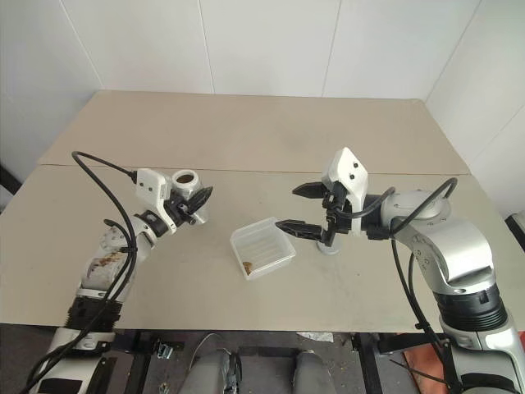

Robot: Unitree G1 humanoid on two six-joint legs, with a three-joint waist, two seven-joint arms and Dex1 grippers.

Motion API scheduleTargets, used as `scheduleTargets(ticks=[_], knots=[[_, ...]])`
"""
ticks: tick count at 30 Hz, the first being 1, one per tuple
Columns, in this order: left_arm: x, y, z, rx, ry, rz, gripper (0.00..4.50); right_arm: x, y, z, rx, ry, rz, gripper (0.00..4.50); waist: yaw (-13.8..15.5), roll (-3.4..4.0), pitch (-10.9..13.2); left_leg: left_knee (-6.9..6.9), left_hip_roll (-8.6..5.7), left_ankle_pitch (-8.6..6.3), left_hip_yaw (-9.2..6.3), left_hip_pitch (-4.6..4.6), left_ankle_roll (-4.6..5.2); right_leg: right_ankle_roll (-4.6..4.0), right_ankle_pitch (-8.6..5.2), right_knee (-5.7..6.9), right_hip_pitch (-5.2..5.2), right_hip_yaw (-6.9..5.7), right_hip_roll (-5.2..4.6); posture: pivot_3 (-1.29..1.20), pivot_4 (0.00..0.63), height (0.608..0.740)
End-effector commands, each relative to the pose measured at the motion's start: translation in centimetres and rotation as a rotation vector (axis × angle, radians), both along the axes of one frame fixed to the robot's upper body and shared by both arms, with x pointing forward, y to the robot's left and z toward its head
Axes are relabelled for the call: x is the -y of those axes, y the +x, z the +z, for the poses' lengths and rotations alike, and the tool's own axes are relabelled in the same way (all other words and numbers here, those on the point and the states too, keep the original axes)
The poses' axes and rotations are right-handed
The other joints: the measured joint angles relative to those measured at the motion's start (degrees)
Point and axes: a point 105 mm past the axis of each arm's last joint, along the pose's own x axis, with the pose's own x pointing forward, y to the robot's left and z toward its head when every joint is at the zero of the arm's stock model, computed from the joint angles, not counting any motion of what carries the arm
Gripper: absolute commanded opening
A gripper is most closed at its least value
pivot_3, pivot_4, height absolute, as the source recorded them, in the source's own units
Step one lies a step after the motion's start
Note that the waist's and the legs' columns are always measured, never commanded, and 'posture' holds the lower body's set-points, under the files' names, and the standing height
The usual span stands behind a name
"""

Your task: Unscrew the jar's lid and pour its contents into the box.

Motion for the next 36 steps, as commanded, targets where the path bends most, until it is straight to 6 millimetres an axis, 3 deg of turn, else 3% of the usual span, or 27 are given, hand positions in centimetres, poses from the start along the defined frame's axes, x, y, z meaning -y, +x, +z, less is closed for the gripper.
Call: scheduleTargets(ticks=[1,4,8,12,16,22,25,27,30,33,36], knots=[[-0.1,0.0,0.2,0.044,-0.032,-0.002,2.0,0.2,-0.1,1.4,0.051,0.029,-0.012,4.48,0.1,0.0,0.0,0.0,-0.01,0.0,0.03,0.0,0.0,0.0,0.0,0.0,0.0,0.0,0.0,0.0,0.15,0.74],[0.1,0.0,-1.0,0.043,-0.022,-0.003,2.0,0.0,-0.3,1.4,0.05,0.032,-0.009,4.48,0.1,0.0,0.0,-0.01,-0.01,-0.01,0.05,-0.02,0.01,-0.01,0.0,-0.03,0.0,0.01,-0.01,0.0,0.15,0.74],[0.3,-0.4,-2.6,0.022,0.01,-0.015,3.26,-0.1,-0.4,1.5,0.049,0.034,-0.007,4.5,0.1,0.0,0.0,-0.04,0.0,-0.01,0.06,-0.01,0.02,-0.01,0.01,-0.04,-0.02,0.01,-0.01,0.0,0.15,0.74],[0.1,-0.7,-3.0,0.034,0.05,-0.008,4.48,-0.2,-0.5,1.6,0.05,0.031,-0.002,4.5,0.1,0.0,0.0,-0.04,0.0,-0.01,0.03,-0.02,0.02,-0.02,0.01,-0.04,-0.03,0.01,-0.01,0.0,0.15,0.74],[-1.2,-2.1,-2.9,0.037,0.09,-0.009,4.48,-0.2,-0.6,1.4,0.049,0.024,0.0,4.5,0.1,0.0,0.0,-0.06,0.01,-0.02,-0.11,-0.02,0.04,-0.01,0.01,-0.06,-0.04,0.03,-0.03,0.0,0.15,0.74],[-3.9,-8.8,-1.7,-0.058,0.171,-0.217,4.48,1.1,-0.5,1.0,0.041,-0.008,-0.032,4.5,-1.0,-0.01,0.0,-0.3,0.11,-0.01,-0.27,-0.02,0.0,-0.06,-0.02,-0.07,-0.19,0.09,-0.03,0.0,0.15,0.74],[-6.3,-11.8,1.1,-0.066,0.23,-0.275,4.48,2.5,-0.5,0.8,0.035,-0.027,-0.065,4.5,-0.9,0.01,0.0,-0.35,0.16,-0.01,-0.27,0.02,-0.01,-0.1,-0.05,-0.11,-0.17,0.1,-0.11,0.0,0.15,0.74],[-7.8,-13.0,4.3,-0.041,0.243,-0.296,4.48,3.4,-1.0,0.8,0.028,-0.035,-0.066,4.5,-0.5,0.01,0.0,-0.34,0.18,-0.01,-0.31,0.02,-0.02,-0.14,-0.08,-0.14,-0.16,0.03,-0.1,0.0,0.15,0.74],[-8.5,-15.1,7.7,-0.004,0.277,-0.4,4.48,4.8,-1.6,0.6,0.021,-0.065,-0.06,4.5,0.0,0.01,0.0,-0.34,0.17,-0.01,-0.31,0.02,-0.03,-0.23,-0.19,-0.16,-0.17,0.0,-0.09,0.0,0.15,0.74],[-9.2,-16.5,8.5,0.001,0.313,-0.459,4.48,5.7,-1.4,0.3,0.012,-0.073,-0.076,4.5,-0.1,0.14,-0.1,-0.38,0.13,-0.03,-0.18,0.07,-0.01,-0.24,-0.25,-0.23,-0.15,0.07,-0.12,0.0,0.15,0.74],[-9.4,-16.5,7.9,-0.007,0.327,-0.436,4.48,5.8,-1.1,0.4,0.01,-0.08,-0.089,4.5,-0.3,0.14,-0.1,-0.48,0.13,-0.01,0.01,0.19,-0.05,-0.26,-0.26,-0.19,-0.15,0.08,-0.02,0.0,0.15,0.74]])
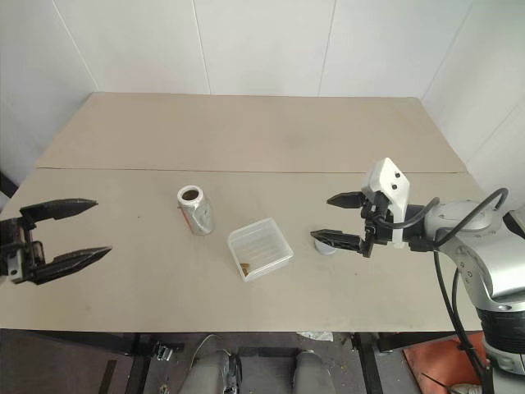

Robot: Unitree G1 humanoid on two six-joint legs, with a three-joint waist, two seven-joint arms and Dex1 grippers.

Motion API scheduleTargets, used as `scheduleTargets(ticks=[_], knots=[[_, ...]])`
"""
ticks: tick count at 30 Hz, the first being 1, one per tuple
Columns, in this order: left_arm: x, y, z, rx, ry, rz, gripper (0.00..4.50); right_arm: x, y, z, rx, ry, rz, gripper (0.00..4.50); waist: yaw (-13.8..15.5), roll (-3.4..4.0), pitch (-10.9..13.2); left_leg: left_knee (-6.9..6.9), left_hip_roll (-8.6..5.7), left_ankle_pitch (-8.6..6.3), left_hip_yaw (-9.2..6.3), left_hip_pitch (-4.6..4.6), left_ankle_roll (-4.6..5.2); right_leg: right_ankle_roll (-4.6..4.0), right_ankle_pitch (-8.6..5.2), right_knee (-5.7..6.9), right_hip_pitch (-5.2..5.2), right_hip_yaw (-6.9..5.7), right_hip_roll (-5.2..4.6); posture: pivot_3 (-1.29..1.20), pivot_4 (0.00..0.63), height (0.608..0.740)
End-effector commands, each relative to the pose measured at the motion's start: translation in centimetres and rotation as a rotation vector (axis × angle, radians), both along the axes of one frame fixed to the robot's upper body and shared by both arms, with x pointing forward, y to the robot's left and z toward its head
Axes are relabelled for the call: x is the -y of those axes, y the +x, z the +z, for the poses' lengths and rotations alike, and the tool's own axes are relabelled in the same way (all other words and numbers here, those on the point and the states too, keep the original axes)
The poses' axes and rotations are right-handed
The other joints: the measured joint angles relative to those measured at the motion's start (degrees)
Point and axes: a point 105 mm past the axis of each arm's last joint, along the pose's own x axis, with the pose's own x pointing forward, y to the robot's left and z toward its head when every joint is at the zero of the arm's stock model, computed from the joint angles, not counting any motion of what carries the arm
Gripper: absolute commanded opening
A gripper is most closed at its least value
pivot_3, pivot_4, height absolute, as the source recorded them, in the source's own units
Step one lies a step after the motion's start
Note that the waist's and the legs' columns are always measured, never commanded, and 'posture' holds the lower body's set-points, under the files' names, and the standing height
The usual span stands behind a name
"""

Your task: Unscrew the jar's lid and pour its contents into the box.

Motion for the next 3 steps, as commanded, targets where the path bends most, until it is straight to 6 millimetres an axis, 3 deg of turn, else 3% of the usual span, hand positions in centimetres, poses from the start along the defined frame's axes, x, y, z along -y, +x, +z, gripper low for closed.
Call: scheduleTargets(ticks=[1,3], knots=[[0.09,-0.25,0.08,0.025,0.009,0.002,4.48,0.31,-0.01,1.62,0.068,-0.008,0.002,4.5,0.0,0.0,0.0,-0.01,0.03,0.02,0.09,0.0,-0.03,-0.01,-0.01,0.02,-0.01,0.0,0.03,0.0,0.15,0.74],[0.3,-0.18,-0.14,0.024,0.001,-0.002,4.48,0.06,-0.05,1.68,0.072,-0.011,0.01,4.5,0.0,0.0,0.0,-0.01,0.06,0.03,0.15,0.0,-0.04,-0.03,-0.01,0.02,-0.01,0.0,0.07,0.0,0.15,0.74]])
